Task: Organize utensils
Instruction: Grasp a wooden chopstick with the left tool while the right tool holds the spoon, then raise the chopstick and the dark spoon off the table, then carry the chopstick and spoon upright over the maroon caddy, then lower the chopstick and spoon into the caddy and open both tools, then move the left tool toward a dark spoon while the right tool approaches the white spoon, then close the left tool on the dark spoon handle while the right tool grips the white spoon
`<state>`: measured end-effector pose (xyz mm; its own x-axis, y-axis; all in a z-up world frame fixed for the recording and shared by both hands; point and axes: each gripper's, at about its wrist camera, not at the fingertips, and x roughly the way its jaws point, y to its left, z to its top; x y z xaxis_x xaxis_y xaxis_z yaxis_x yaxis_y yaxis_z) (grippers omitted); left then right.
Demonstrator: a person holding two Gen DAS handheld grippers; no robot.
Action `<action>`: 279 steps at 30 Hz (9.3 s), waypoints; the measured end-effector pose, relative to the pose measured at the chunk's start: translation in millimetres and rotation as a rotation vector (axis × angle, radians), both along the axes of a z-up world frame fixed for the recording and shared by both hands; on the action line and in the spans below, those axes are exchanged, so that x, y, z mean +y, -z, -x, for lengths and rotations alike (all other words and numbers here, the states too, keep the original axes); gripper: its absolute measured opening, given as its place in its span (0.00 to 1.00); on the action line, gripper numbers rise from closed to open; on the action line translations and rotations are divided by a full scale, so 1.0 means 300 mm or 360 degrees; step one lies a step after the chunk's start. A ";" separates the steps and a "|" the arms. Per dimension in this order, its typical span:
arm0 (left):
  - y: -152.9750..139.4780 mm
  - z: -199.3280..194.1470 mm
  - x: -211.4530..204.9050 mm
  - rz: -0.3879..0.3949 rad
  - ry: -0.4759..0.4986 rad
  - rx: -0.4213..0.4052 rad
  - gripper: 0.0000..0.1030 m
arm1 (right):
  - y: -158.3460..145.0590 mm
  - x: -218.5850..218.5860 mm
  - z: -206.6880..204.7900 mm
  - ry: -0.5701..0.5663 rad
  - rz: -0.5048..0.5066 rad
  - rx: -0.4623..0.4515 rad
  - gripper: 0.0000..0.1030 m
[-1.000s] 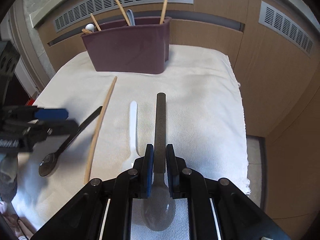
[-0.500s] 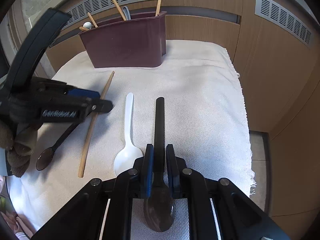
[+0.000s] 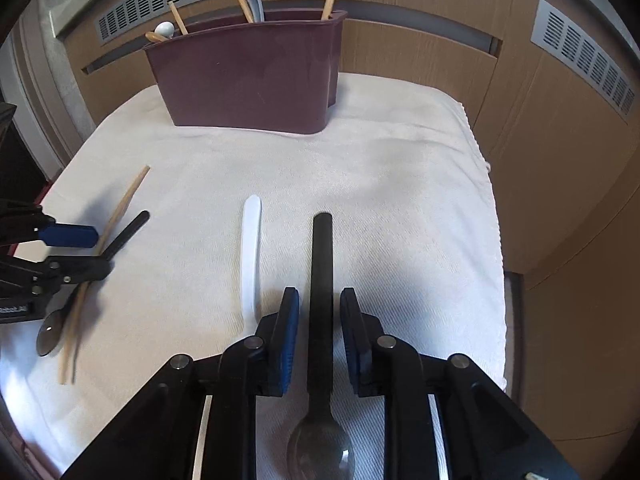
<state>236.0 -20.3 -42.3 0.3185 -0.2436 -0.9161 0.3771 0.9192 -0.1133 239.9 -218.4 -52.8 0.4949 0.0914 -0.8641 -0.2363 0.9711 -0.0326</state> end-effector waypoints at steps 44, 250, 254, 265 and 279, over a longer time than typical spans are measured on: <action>-0.054 -0.047 -0.242 -0.0014 0.0170 -0.0004 0.09 | -0.091 -0.093 0.135 0.0032 -0.0230 -0.0106 0.11; -0.044 0.133 -0.012 0.0163 0.0047 0.0038 0.48 | -0.085 0.022 0.134 -0.0105 -0.0136 -0.0036 0.08; -0.013 0.077 -0.074 0.0057 0.0113 0.0093 0.28 | -0.087 -0.023 0.164 -0.0067 -0.0160 -0.0048 0.08; 0.017 -0.002 -0.138 -0.0274 0.0095 -0.0045 0.18 | -0.051 -0.076 0.185 -0.0020 -0.0207 -0.0029 0.08; 0.039 -0.027 -0.013 -0.0158 -0.0027 0.0096 0.19 | -0.017 -0.039 0.118 0.0003 -0.0137 0.0084 0.20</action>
